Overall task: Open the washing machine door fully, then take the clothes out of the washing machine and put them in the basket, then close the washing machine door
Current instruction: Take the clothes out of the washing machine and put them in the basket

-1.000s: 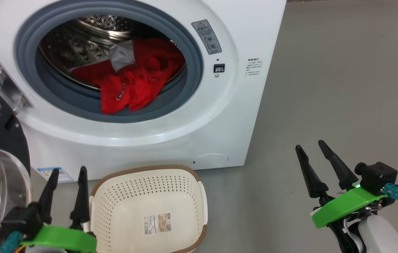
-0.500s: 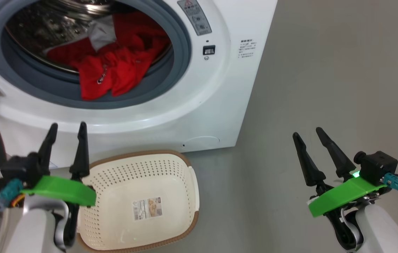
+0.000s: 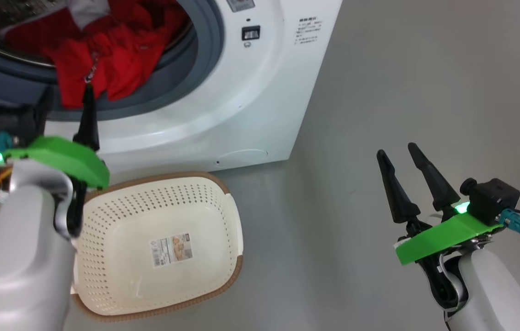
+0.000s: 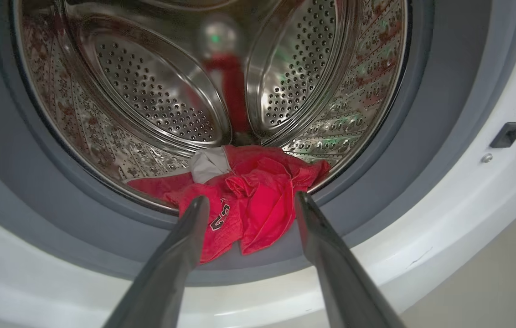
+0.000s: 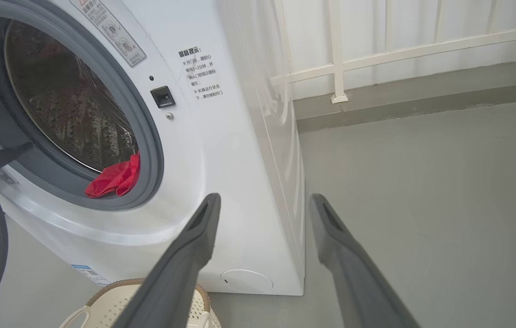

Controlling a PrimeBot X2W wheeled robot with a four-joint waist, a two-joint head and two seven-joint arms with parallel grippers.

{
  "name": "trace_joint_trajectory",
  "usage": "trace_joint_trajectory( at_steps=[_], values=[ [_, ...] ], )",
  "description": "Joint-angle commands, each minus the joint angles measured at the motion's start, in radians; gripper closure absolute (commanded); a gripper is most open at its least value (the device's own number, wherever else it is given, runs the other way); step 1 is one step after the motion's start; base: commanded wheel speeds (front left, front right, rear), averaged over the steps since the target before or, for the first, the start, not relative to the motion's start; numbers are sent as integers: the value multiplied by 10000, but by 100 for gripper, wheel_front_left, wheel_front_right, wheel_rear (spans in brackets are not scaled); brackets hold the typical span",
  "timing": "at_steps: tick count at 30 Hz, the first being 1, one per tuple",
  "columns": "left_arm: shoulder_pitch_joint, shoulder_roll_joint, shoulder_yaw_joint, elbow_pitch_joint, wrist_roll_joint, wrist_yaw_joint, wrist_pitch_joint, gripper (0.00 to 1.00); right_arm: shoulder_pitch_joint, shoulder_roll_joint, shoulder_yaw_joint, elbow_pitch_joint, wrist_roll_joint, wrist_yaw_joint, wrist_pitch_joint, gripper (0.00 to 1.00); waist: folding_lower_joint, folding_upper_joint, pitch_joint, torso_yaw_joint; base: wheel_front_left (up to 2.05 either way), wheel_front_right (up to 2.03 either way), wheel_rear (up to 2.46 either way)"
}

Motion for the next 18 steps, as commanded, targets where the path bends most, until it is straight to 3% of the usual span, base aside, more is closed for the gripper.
trace_joint_trajectory(
  at_steps=[1, 18],
  values=[
    [-613, 414, 202, 56, 217, 136, 65, 0, -139, 56, 193, -277, -143, 65, -120, 0, 0, -1, 319, -212, 0, 0, 0],
    [-4327, 703, -164, 3766, 706, 657, 729, 0, -731, 472, 120, -468, -249, 65, -120, 0, 0, -1, 1875, -832, 0, 0, 0]
  ],
)
